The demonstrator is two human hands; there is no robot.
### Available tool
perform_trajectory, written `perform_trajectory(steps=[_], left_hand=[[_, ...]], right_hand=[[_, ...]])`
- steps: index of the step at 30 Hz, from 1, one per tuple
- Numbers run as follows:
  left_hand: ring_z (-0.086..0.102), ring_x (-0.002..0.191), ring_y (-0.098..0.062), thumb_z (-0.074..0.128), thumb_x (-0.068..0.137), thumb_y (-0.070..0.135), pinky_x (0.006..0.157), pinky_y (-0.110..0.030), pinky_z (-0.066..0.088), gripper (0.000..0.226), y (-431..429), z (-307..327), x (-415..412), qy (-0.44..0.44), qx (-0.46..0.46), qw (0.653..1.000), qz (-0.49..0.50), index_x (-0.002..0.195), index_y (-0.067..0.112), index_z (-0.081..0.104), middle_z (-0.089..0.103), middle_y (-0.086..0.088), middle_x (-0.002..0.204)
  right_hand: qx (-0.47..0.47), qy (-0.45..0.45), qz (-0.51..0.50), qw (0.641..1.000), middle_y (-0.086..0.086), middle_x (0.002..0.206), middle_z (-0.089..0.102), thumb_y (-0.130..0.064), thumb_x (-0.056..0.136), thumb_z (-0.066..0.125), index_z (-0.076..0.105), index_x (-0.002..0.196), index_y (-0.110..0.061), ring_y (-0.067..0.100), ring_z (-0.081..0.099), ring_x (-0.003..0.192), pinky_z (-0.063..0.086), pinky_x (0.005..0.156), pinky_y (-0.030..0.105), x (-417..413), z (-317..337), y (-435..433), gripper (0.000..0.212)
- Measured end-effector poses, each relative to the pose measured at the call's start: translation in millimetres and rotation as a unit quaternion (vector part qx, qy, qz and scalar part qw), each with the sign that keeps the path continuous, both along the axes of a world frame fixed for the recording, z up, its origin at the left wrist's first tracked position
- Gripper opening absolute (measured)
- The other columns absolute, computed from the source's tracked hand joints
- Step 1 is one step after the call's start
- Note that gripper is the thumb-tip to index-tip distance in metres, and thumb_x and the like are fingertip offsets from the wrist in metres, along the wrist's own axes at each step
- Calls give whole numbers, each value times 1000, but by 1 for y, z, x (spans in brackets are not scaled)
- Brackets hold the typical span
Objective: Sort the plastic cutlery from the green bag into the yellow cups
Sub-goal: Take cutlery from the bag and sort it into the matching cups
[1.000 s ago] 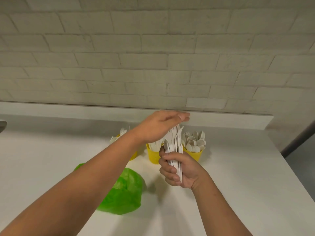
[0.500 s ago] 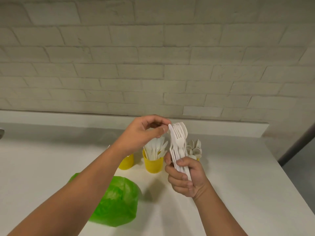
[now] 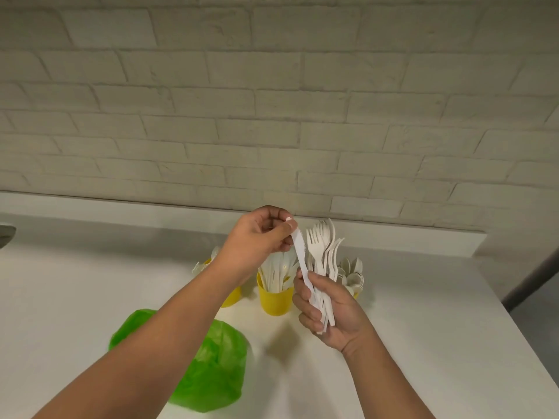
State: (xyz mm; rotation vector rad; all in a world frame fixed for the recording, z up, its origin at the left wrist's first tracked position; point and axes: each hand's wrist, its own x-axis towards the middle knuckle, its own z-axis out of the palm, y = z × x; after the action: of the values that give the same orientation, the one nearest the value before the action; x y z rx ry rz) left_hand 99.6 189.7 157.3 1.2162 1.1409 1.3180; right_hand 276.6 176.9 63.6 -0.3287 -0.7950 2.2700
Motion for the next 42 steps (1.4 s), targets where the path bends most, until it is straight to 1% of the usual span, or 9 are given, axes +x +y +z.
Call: perform_trajectory(steps=[8, 11, 15, 24, 29, 32, 36, 39, 42], left_hand=[[69, 73, -22, 78, 87, 0, 73, -30, 62, 13, 5, 1, -11, 5, -1, 999, 32, 96, 8, 72, 70, -6, 82], [73, 71, -19, 78, 88, 6, 71, -29, 60, 21, 9, 10, -29, 115, 62, 988, 76, 103, 18, 70, 72, -3, 84], [71, 75, -6, 76, 88, 17, 69, -15, 53, 29, 15, -5, -42, 331, 135, 923, 141, 107, 35, 66, 69, 6, 81], [72, 77, -15, 72, 93, 21, 74, -29, 57, 10, 36, -90, -27, 457, 148, 869, 116, 102, 20, 77, 76, 5, 84], [69, 100, -25, 52, 102, 37, 79, -35, 56, 27, 39, -108, -19, 622, 101, 775, 49, 110, 27, 76, 75, 2, 104], [64, 101, -18, 44, 102, 50, 82, -36, 55, 41, 32, -90, -11, 522, 187, 820, 143, 111, 25, 76, 74, 7, 107], [65, 101, 0, 61, 88, 64, 90, -20, 49, 58, 8, -48, 9, 145, 50, 987, 47, 139, 38, 56, 68, 9, 114], [53, 127, 7, 76, 82, 59, 110, -24, 42, 70, 10, -42, 12, 66, 38, 997, 27, 144, 45, 46, 59, 21, 136], [71, 106, -7, 78, 82, 49, 100, -44, 54, 44, 14, -42, 10, 122, 56, 988, 82, 121, 34, 63, 76, 12, 109]], right_hand=[[30, -178, -187, 966, 24, 96, 73, -17, 102, 56, 68, 103, -7, 36, 71, 83, 60, 65, 42, -8, 15, 7, 16], [35, -217, -304, 927, 23, 93, 72, -9, 101, 59, 61, 104, -3, 36, 71, 88, 60, 83, 50, -14, 4, 17, 7], [61, -273, -389, 878, 13, 72, 63, -8, 99, 63, 61, 96, -4, 27, 61, 66, 56, 68, 46, -14, -1, 25, 5], [68, -224, -335, 913, 13, 66, 55, -11, 101, 61, 67, 84, -21, 25, 56, 60, 48, 60, 39, -28, 8, 19, 20], [58, -241, -291, 924, 12, 66, 49, -18, 101, 62, 60, 97, -14, 23, 43, 53, 33, 48, 28, -29, 13, 21, 6], [55, -266, -262, 926, 4, 63, 39, -20, 102, 62, 58, 101, -16, 16, 32, 51, 19, 46, 24, -32, 16, 24, 6], [73, -307, -212, 925, 3, 59, 34, -15, 97, 66, 56, 88, -14, 14, 24, 47, 13, 46, 24, -36, 21, 26, 13], [95, -316, -118, 937, 5, 58, 33, -16, 91, 69, 55, 72, -19, 13, 22, 46, 14, 46, 22, -41, 23, 20, 23], [79, -301, -70, 948, 5, 56, 29, -7, 97, 60, 57, 69, -18, 15, 26, 43, 28, 43, 23, -45, 22, 15, 30]])
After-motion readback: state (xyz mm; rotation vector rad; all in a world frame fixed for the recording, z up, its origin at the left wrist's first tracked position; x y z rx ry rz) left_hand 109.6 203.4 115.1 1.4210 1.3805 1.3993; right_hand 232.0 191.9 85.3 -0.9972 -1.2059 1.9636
